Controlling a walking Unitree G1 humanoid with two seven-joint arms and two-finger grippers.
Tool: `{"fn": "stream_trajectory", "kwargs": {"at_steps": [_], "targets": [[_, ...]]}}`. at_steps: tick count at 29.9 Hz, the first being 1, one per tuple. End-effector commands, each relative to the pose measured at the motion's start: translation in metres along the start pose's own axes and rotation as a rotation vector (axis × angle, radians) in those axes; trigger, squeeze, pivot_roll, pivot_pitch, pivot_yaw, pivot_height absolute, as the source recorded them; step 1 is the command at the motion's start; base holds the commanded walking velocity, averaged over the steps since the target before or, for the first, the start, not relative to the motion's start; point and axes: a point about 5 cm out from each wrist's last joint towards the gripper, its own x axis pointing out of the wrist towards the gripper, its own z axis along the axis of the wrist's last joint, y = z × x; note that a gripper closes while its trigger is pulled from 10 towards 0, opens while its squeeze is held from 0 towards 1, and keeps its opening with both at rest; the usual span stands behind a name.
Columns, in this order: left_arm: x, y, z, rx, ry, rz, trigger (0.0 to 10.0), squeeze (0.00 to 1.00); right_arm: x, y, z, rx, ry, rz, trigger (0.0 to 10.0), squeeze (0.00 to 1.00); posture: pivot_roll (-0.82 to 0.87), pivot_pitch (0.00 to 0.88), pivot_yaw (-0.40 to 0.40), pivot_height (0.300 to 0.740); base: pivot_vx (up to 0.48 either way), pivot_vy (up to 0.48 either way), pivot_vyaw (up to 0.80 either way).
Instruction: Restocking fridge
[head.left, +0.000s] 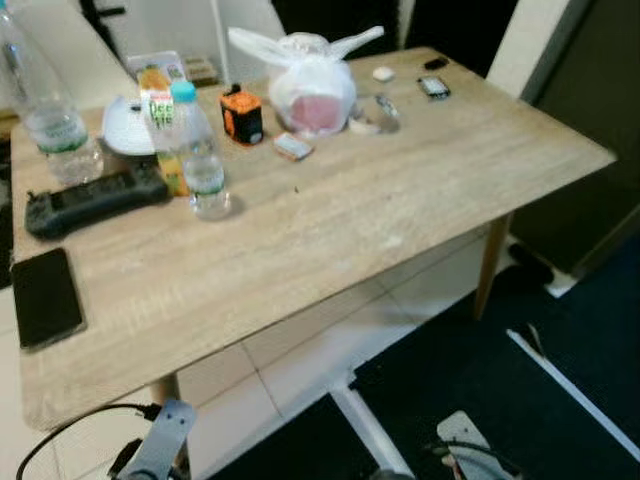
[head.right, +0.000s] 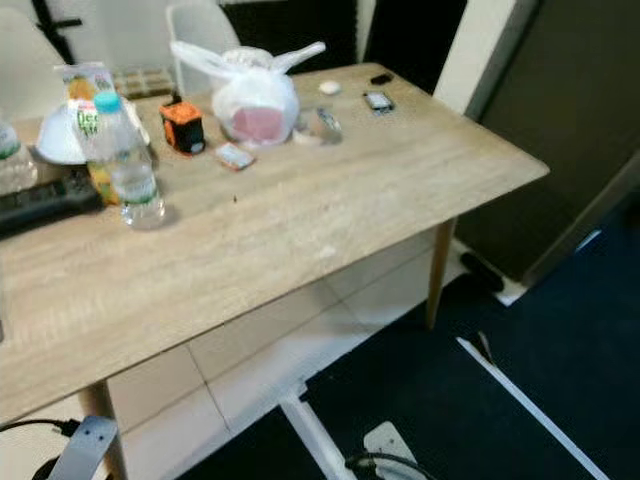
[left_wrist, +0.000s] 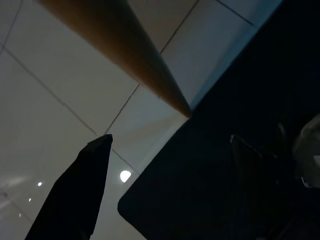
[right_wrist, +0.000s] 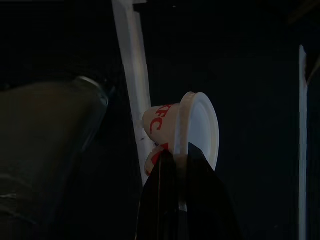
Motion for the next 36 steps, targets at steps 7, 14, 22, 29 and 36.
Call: {"fn": "stream_trajectory", "kwargs": {"at_steps": [7,14,22,29,36], "targets": [[0.0002,-0.0040,0.0004,0.006,0.002,-0.012,10.0,0.00,-0.0005,-0.0036,-0.0017,0.002,0.004,-0.010,10.0,0.00,0.17,0.074,-0.042,0.706,0.000,0.000,-0.74],[0.0005,-0.0029,0.0022,0.007,-0.005,-0.011,10.0,0.00,-0.0008,-0.0033,-0.0036,0.001,0.009,-0.011,10.0,0.00,0.17,0.072,-0.041,0.706,0.000,0.000,-0.74],[0.0011,-0.0033,0.0046,0.009,-0.011,-0.013,10.0,0.00,-0.0007,-0.0040,-0.0025,0.003,0.006,-0.015,10.0,0.00,0.17,0.071,-0.039,0.706,0.000,0.000,-0.74],[0.0013,-0.0021,0.0059,0.012,-0.015,-0.009,10.0,0.00,-0.0006,-0.0029,-0.0025,0.005,0.006,-0.014,10.0,0.00,0.17,0.074,-0.038,0.706,0.000,0.000,-0.74],[0.0011,-0.0018,0.0052,0.014,-0.013,-0.008,10.0,0.00,-0.0006,-0.0015,-0.0031,0.003,0.008,-0.010,10.0,0.00,0.17,0.074,-0.039,0.706,0.000,0.000,-0.73]]}}
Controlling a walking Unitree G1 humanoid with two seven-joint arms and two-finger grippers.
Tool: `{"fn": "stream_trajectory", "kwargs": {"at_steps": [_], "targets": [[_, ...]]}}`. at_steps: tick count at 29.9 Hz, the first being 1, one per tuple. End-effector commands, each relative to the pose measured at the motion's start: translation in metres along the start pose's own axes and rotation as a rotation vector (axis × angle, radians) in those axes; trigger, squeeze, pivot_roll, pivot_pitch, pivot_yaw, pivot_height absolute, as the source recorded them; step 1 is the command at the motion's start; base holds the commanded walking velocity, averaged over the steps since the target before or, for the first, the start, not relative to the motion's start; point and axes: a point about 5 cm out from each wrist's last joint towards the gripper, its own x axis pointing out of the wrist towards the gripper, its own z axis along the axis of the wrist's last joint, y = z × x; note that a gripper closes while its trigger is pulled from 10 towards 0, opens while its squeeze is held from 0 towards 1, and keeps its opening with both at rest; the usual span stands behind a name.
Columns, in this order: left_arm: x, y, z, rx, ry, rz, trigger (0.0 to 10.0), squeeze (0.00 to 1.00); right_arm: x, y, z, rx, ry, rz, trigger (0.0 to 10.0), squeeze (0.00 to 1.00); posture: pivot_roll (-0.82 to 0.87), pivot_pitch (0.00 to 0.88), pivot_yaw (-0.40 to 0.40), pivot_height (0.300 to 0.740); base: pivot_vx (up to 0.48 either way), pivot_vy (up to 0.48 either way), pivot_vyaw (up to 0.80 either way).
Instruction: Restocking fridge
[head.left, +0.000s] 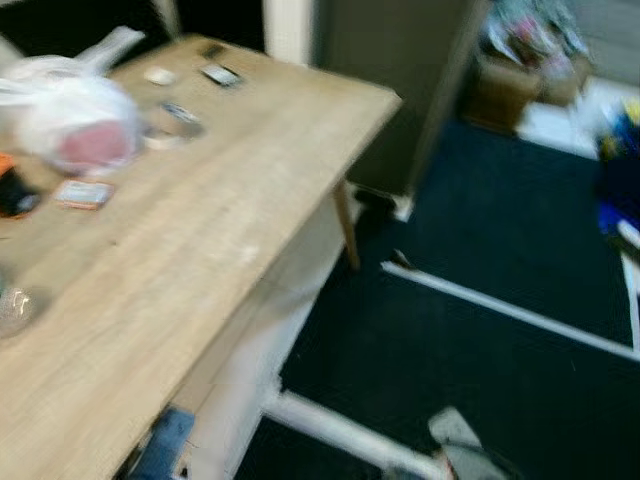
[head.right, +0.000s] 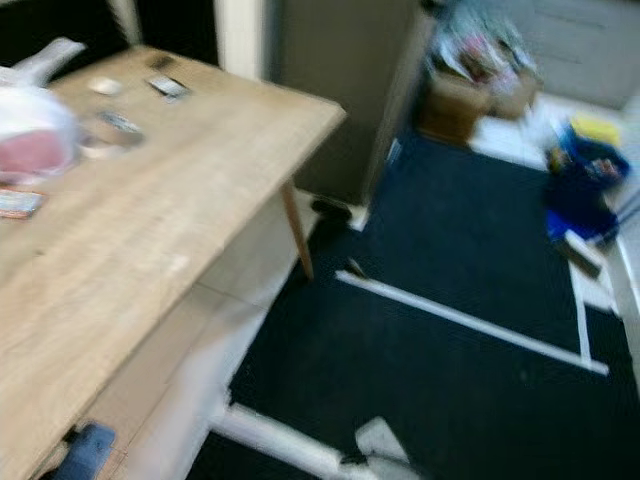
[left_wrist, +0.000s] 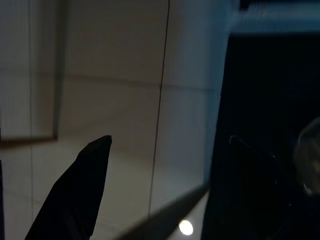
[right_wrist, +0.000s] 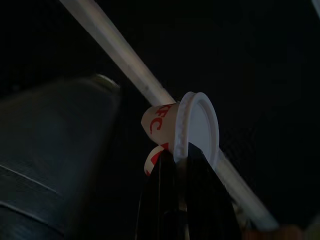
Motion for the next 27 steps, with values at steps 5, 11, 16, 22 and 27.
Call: {"fn": "stream_trajectory", "kwargs": {"at_steps": [5,11,16,22,27], "targets": [[-0.002,-0.003,-0.007,0.018,0.023,-0.017,10.0,0.00,0.000,0.000,0.000,0.005,-0.001,-0.003,10.0,0.00,0.16,0.071,-0.036,0.706,0.000,0.000,-0.73],[-0.001,-0.004,-0.004,0.024,0.017,-0.022,10.0,0.00,0.000,0.000,0.000,0.008,-0.002,-0.007,10.0,0.00,0.16,0.074,-0.036,0.706,0.000,0.000,-0.74],[0.001,-0.008,0.001,0.029,0.008,-0.033,10.0,0.00,0.000,-0.002,0.001,0.010,-0.004,-0.011,10.0,0.00,0.15,0.065,-0.035,0.706,0.000,0.000,-0.73],[0.002,-0.012,0.004,0.032,0.004,-0.042,10.0,0.00,0.000,-0.004,0.002,0.016,-0.003,-0.019,10.0,0.00,0.15,0.055,-0.031,0.706,0.000,0.000,-0.73],[0.002,-0.014,0.005,0.036,0.007,-0.050,10.0,0.00,0.000,-0.007,0.000,0.024,0.001,-0.029,10.0,0.00,0.13,0.038,-0.026,0.706,0.000,0.000,-0.73]]}}
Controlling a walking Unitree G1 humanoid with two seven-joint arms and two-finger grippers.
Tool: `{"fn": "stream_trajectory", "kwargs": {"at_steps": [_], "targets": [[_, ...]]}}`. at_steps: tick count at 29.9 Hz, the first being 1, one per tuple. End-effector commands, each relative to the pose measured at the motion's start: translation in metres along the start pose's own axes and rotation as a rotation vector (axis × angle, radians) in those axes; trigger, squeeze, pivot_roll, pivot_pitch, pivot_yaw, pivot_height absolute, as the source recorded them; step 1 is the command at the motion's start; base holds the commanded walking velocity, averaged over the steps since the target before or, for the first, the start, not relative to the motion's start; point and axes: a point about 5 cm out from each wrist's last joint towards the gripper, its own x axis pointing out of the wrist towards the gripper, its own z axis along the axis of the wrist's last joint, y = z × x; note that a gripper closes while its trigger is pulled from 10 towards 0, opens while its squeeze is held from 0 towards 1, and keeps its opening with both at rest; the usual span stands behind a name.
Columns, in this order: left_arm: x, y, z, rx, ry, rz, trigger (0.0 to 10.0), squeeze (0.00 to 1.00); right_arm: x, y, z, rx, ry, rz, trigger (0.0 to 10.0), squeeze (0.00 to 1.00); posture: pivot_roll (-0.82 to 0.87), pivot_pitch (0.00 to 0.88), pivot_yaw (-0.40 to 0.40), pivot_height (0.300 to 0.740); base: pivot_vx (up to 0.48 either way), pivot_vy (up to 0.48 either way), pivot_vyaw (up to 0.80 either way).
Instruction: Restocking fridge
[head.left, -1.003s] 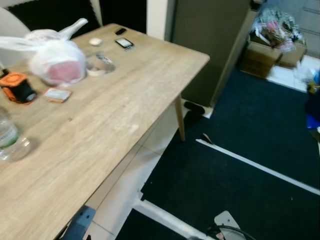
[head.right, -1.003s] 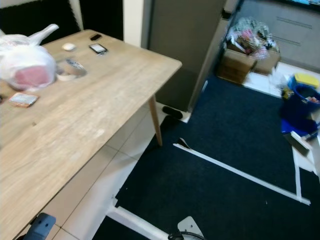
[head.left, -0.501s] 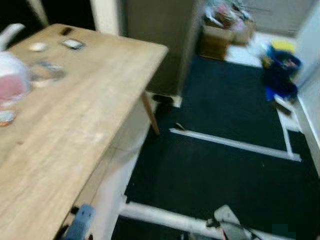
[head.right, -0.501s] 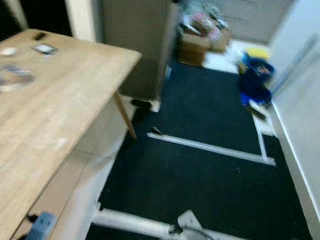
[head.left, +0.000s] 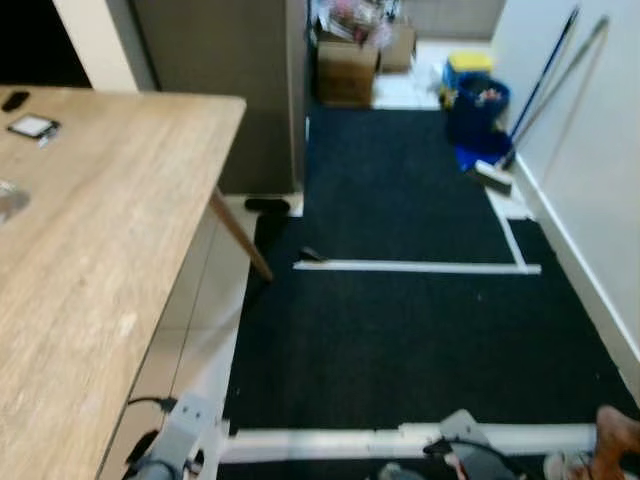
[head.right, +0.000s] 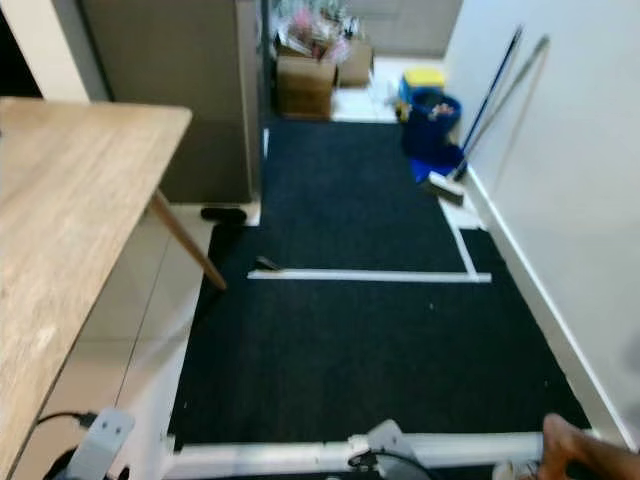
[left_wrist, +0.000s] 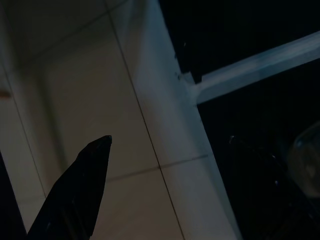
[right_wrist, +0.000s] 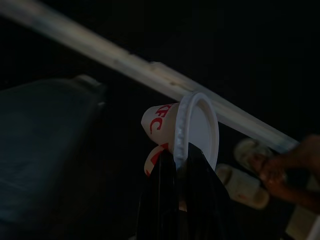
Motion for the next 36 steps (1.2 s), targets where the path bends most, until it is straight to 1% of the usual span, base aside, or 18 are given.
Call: {"fn": "stream_trajectory", "kwargs": {"at_steps": [1,5,9,10,12,16,21,22,24,26,28,29,30,31,32,33,35,36], "targets": [[-0.001,-0.005,-0.005,0.012,0.022,-0.020,10.0,0.00,0.000,0.003,-0.002,0.014,0.003,0.005,10.0,0.00,0.13,0.038,-0.026,0.706,0.000,0.000,-0.73],[0.001,-0.005,-0.001,0.016,0.018,-0.025,10.0,0.00,0.000,0.000,-0.001,0.022,0.002,-0.008,10.0,0.00,0.12,0.030,-0.021,0.706,0.000,0.000,-0.73],[0.003,0.003,0.007,-0.013,0.008,0.006,10.0,0.00,0.000,-0.004,0.000,0.028,-0.002,-0.016,10.0,0.00,0.13,0.019,-0.025,0.706,0.000,0.000,-0.73],[0.003,0.003,0.007,-0.013,0.008,0.006,10.0,0.00,0.000,-0.004,0.000,0.028,-0.002,-0.016,10.0,0.00,0.13,0.019,-0.025,0.706,0.000,0.000,-0.73],[0.003,0.007,0.005,-0.042,0.015,0.023,10.0,0.00,-0.001,-0.003,-0.002,0.026,0.006,-0.016,10.0,0.00,0.14,0.018,-0.025,0.706,0.000,0.000,-0.73],[0.001,0.008,-0.002,-0.025,0.038,0.017,10.0,0.00,-0.001,-0.003,-0.005,0.033,0.013,-0.018,10.0,0.00,0.13,0.017,-0.013,0.706,0.000,0.000,-0.73],[0.001,0.009,-0.001,-0.018,0.039,0.012,10.0,0.00,0.000,-0.002,-0.003,0.056,0.011,-0.028,10.0,0.00,0.12,0.005,0.002,0.706,0.000,0.000,-0.73],[0.002,0.009,-0.001,-0.019,0.038,0.006,10.0,0.00,0.000,-0.001,-0.002,0.071,0.007,-0.032,10.0,0.00,0.11,0.000,0.016,0.706,0.000,0.000,-0.73],[0.002,0.007,-0.001,-0.016,0.036,-0.002,10.0,0.00,-0.001,-0.001,-0.003,0.088,0.008,-0.040,10.0,0.00,0.10,0.000,0.019,0.706,0.000,0.000,-0.73],[0.002,0.005,0.000,-0.011,0.029,-0.016,10.0,0.00,-0.002,0.001,-0.009,0.119,0.017,-0.042,10.0,0.00,0.12,0.000,-0.015,0.706,0.000,0.000,-0.72],[0.002,0.008,0.002,-0.062,0.021,0.010,10.0,0.00,-0.003,0.007,-0.015,0.083,0.027,-0.015,10.0,0.00,0.10,0.000,-0.023,0.706,0.000,0.000,-0.59],[0.002,0.008,0.002,-0.062,0.021,0.010,10.0,0.00,-0.003,0.007,-0.015,0.083,0.027,-0.015,10.0,0.00,0.10,0.000,-0.023,0.706,0.000,0.000,-0.46],[0.002,0.008,0.001,-0.107,0.025,0.026,10.0,0.00,-0.004,0.006,-0.018,0.049,0.026,-0.006,10.0,0.00,0.10,0.001,-0.027,0.706,0.000,0.000,0.00],[0.002,0.004,0.000,-0.101,0.029,0.014,10.0,0.00,-0.004,0.003,-0.018,0.058,0.021,-0.010,10.0,0.00,0.11,0.005,-0.043,0.706,0.000,0.000,0.00],[0.002,0.001,-0.001,-0.093,0.032,0.004,10.0,0.00,-0.004,0.000,-0.018,0.068,0.018,-0.014,10.0,0.00,0.11,0.005,-0.043,0.706,0.000,0.000,0.00],[0.001,-0.002,-0.002,-0.087,0.030,-0.004,10.0,0.00,-0.004,-0.002,-0.017,0.062,0.011,-0.014,10.0,0.00,0.10,0.000,-0.053,0.706,0.000,0.000,0.00],[0.000,-0.006,-0.004,-0.113,0.036,-0.004,10.0,0.00,-0.004,-0.006,-0.014,0.045,-0.006,-0.006,10.0,0.00,0.09,0.000,-0.063,0.706,0.000,0.000,0.00],[0.000,-0.006,-0.004,-0.113,0.036,-0.004,10.0,0.00,-0.004,-0.006,-0.014,0.045,-0.006,-0.006,10.0,0.00,0.09,0.000,-0.063,0.706,0.000,0.000,0.00]]}}
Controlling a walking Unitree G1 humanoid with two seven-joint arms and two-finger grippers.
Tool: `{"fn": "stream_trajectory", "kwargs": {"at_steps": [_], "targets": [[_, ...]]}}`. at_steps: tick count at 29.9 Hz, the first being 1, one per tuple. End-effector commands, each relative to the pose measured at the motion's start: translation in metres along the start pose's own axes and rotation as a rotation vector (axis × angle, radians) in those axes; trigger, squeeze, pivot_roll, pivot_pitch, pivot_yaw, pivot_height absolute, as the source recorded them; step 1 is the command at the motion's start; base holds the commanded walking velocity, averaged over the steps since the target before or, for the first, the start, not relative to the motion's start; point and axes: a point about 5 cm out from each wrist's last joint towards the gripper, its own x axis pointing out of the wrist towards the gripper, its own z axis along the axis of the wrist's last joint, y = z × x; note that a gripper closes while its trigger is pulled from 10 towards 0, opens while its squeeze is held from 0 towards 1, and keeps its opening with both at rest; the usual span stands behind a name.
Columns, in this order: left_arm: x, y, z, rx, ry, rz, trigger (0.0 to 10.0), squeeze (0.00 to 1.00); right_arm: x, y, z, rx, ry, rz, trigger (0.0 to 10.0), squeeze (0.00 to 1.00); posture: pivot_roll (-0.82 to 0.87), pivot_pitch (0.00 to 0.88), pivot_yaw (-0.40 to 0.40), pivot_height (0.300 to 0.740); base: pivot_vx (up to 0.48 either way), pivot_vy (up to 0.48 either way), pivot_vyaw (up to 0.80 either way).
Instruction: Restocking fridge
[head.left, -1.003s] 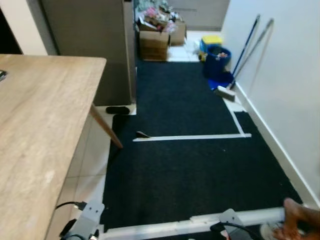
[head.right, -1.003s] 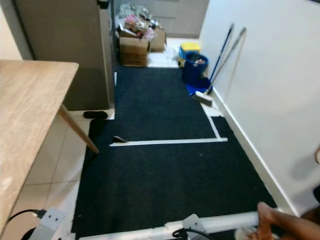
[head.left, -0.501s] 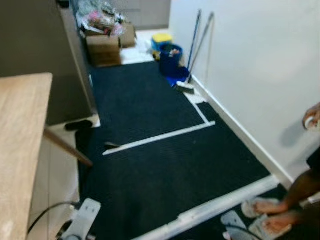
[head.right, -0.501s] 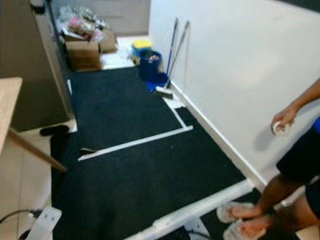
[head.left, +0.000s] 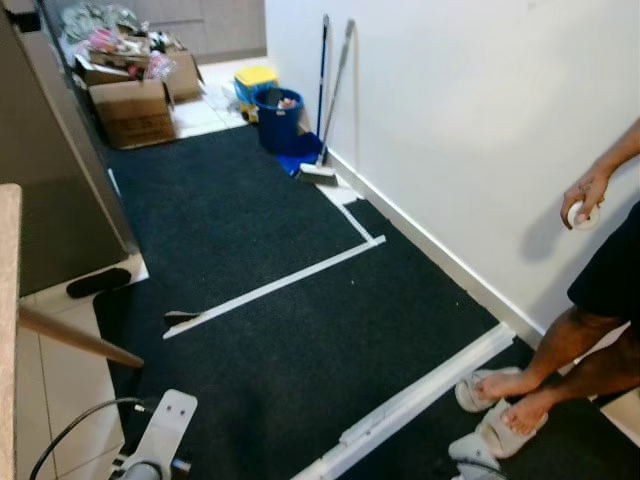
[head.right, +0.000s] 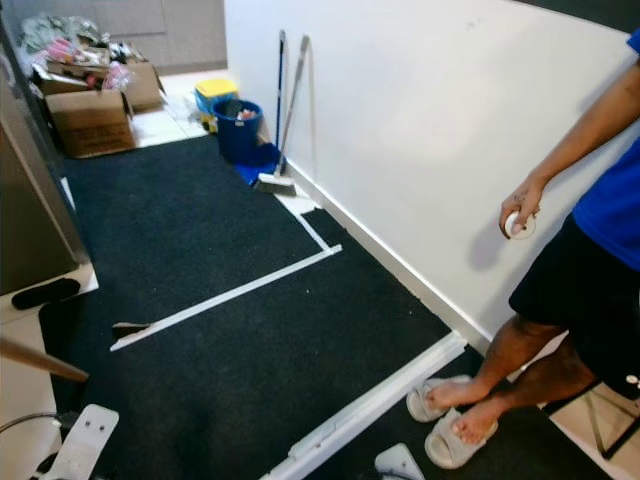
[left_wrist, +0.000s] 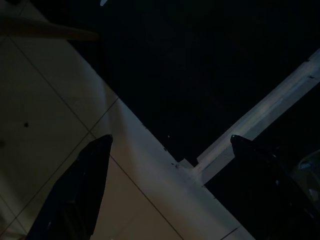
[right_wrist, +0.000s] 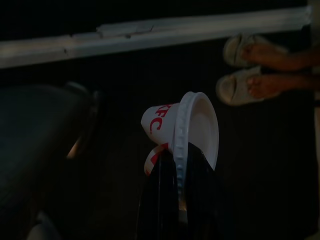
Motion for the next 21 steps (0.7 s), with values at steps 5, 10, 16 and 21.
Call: {"fn": "stream_trajectory", "kwargs": {"at_steps": [5,10,16,21], "targets": [[-0.004,-0.013,-0.013,0.001,0.033,-0.023,10.0,0.00,0.002,-0.005,0.014,-0.035,-0.055,0.007,10.0,0.00,0.07,0.000,-0.065,0.706,0.000,0.000,0.00],[-0.003,-0.017,-0.012,0.028,0.029,-0.039,10.0,0.00,0.001,-0.008,0.016,0.003,-0.071,-0.006,10.0,0.00,0.07,0.000,-0.052,0.706,0.000,0.000,0.00],[0.002,-0.021,0.005,0.031,-0.012,-0.033,10.0,0.00,-0.001,-0.007,0.001,-0.018,-0.024,0.003,10.0,0.00,0.07,0.000,-0.051,0.706,0.000,0.000,0.00],[0.002,-0.017,0.005,0.046,-0.015,-0.034,10.0,0.00,0.000,-0.009,0.008,0.005,-0.051,-0.008,10.0,0.00,0.06,0.000,-0.044,0.706,0.000,0.000,0.00]]}}
